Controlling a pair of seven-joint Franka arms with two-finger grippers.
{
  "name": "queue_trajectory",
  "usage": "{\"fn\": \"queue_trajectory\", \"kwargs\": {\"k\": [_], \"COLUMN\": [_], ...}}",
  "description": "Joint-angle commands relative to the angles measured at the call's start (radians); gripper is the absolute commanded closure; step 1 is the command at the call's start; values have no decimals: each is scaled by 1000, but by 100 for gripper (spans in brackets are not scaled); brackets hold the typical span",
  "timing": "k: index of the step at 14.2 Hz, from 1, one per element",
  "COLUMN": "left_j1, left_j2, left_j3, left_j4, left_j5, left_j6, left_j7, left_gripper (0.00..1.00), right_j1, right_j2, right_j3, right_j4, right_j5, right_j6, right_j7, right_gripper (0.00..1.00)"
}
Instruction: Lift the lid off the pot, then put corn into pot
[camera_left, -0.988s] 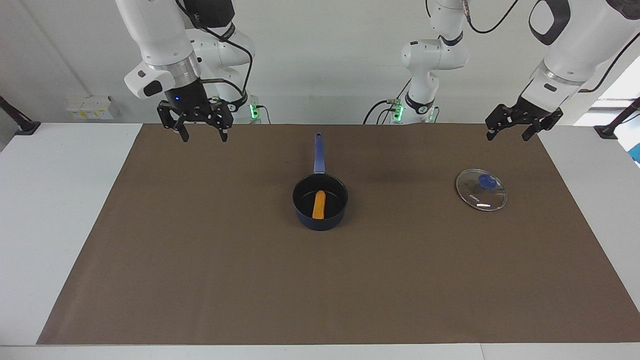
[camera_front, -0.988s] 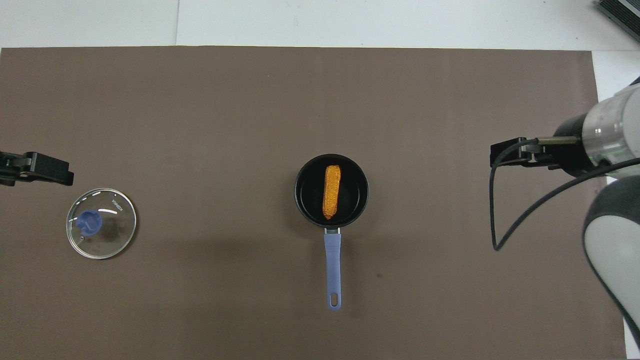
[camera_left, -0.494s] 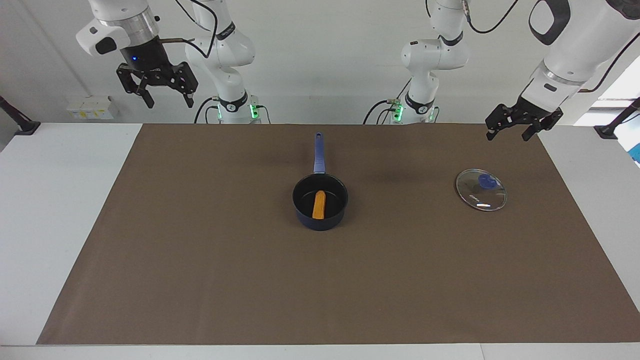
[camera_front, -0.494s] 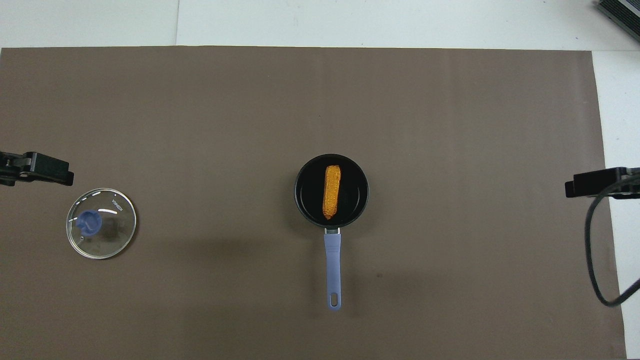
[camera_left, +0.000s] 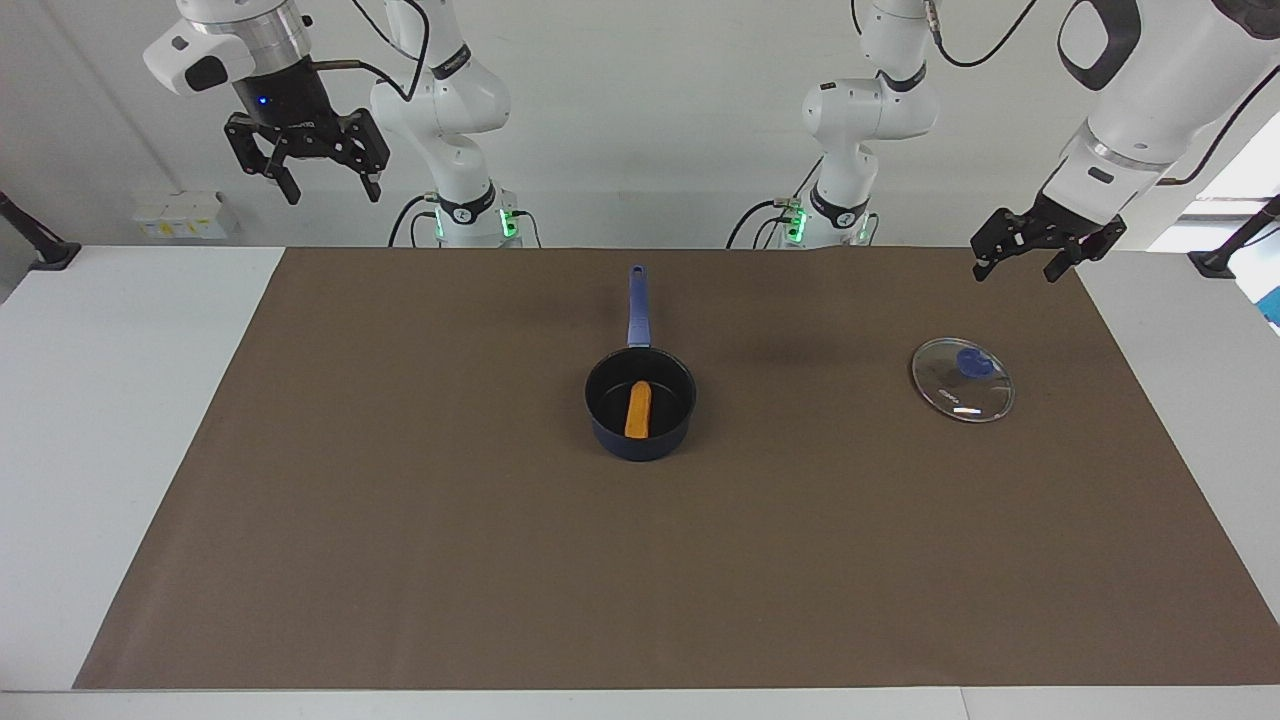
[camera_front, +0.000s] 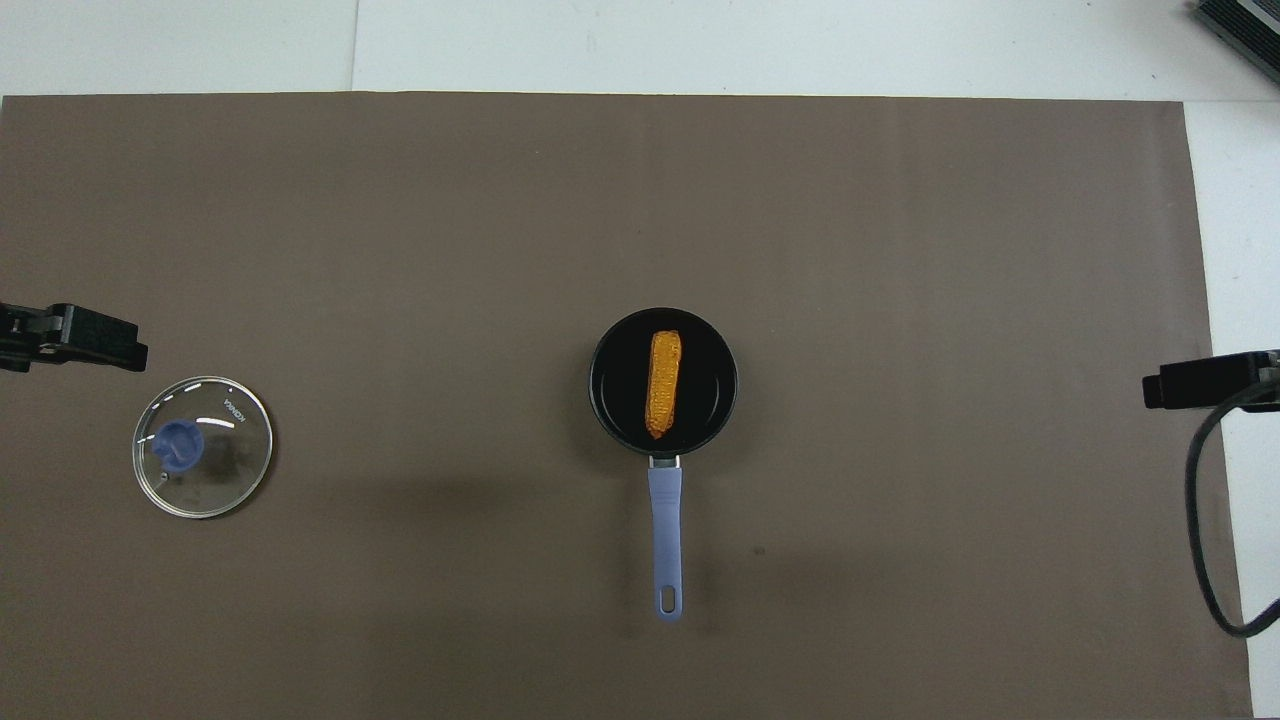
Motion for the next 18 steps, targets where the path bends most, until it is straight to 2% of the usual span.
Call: {"fn": "queue_trajectory", "kwargs": {"k": [1,18], "left_j1": [3,3], "left_j2": [-25,-25], "left_j3": [0,0], "left_j4": [-22,-22], "left_j5": [12,12], "left_j6": [-4,-4], "left_j7": [4,4], "left_gripper": [0,0], "right_j1": [-20,-22], "right_j2": [-14,-17], "right_j3": [10,10], "right_j4": [-39,-42], "right_j5": [-20,-1], "right_j6": [33,31], "right_j7": [-39,-19], "right_gripper": [0,0]}}
